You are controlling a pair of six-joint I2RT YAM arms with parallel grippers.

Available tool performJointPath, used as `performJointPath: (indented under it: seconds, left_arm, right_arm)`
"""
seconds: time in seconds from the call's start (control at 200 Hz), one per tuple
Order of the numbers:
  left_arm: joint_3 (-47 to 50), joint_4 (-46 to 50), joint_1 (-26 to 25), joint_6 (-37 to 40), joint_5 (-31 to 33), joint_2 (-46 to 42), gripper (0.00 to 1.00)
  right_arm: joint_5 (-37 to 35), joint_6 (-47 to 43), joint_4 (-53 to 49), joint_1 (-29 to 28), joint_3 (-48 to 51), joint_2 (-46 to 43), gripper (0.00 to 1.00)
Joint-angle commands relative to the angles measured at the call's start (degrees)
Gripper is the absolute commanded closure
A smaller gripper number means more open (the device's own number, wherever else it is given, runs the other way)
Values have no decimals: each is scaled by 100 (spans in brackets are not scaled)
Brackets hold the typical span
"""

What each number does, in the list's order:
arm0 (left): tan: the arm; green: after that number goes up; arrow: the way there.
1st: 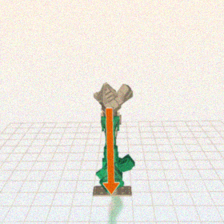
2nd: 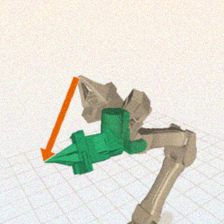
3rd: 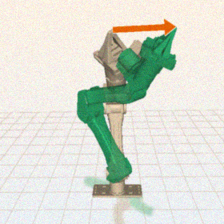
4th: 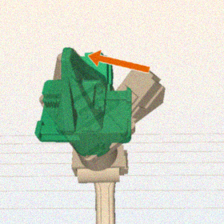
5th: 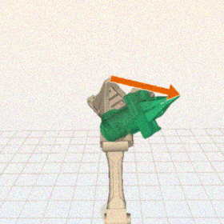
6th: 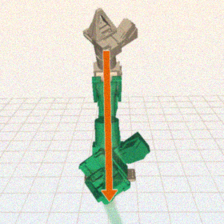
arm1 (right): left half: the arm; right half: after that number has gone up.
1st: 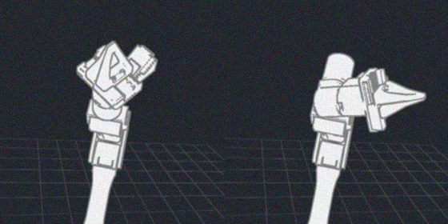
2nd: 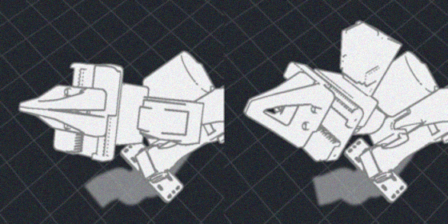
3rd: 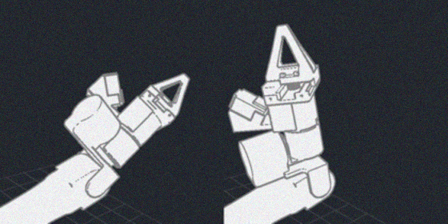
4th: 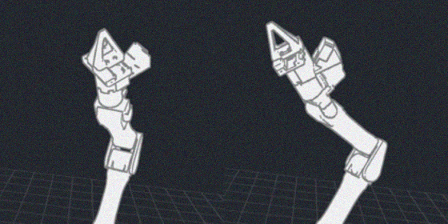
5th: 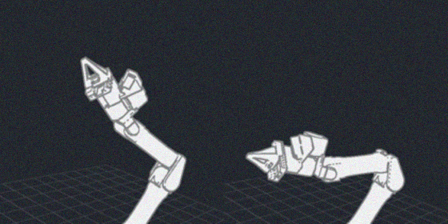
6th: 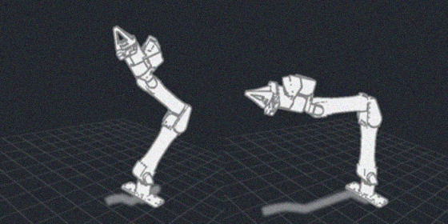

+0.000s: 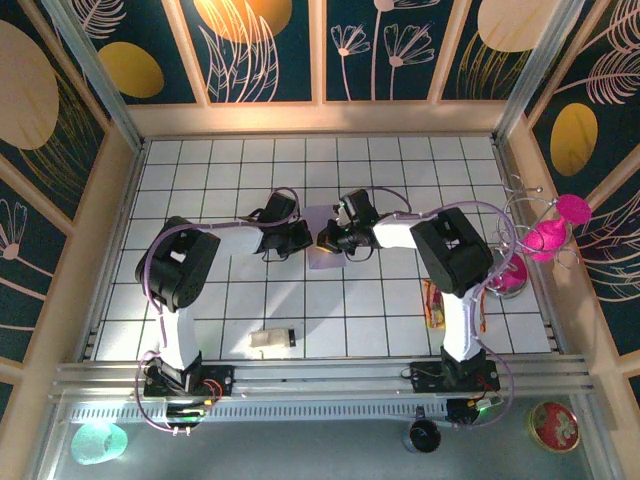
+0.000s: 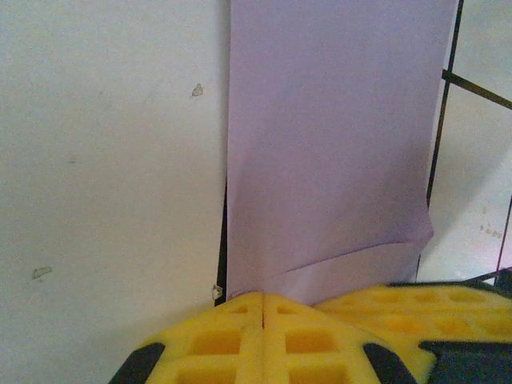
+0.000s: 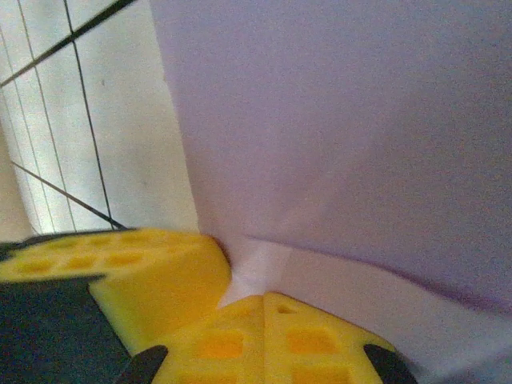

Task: Fold a paper plane with a square sheet of paper (pick it up from the middle)
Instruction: Fold the triangle a second time at the center of the table.

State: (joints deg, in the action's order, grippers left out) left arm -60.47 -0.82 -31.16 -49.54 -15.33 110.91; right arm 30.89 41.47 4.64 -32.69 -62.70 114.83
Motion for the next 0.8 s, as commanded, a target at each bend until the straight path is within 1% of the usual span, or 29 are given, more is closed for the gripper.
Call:
performJointPath:
  seconds: [0.0, 0.08, 0.27, 0.31, 0.335, 0.476, 0.631, 0.796]
  left_arm:
    - [-35, 447, -30, 143, 182, 219, 100]
    - [-27, 425, -27, 148, 145, 235, 100]
    - [-52, 354, -29, 177, 29, 254, 100]
    - [-62, 359, -34, 181, 5, 256, 100]
    - [-62, 357, -25, 190, 0, 261, 100]
    - [-79, 372, -27, 190, -22, 264, 100]
    - [-79, 402, -32, 203, 0, 273, 100]
    - [-66, 277, -31, 190, 38, 186, 100]
  right_arm:
    - [-101, 113, 59, 83, 142, -437, 99]
    - [-149, 113, 168, 97, 188, -466, 98]
    - [-161, -28, 77, 103, 94, -133, 98]
    - [-217, -67, 35, 99, 59, -104, 98]
    - [-259, -94, 1, 264, 33, -82, 98]
    - [-586, -140, -238, 334, -57, 44, 99]
    - [-792, -40, -345, 428, 71, 122, 99]
    - [-773, 53, -383, 432, 284, 215, 100]
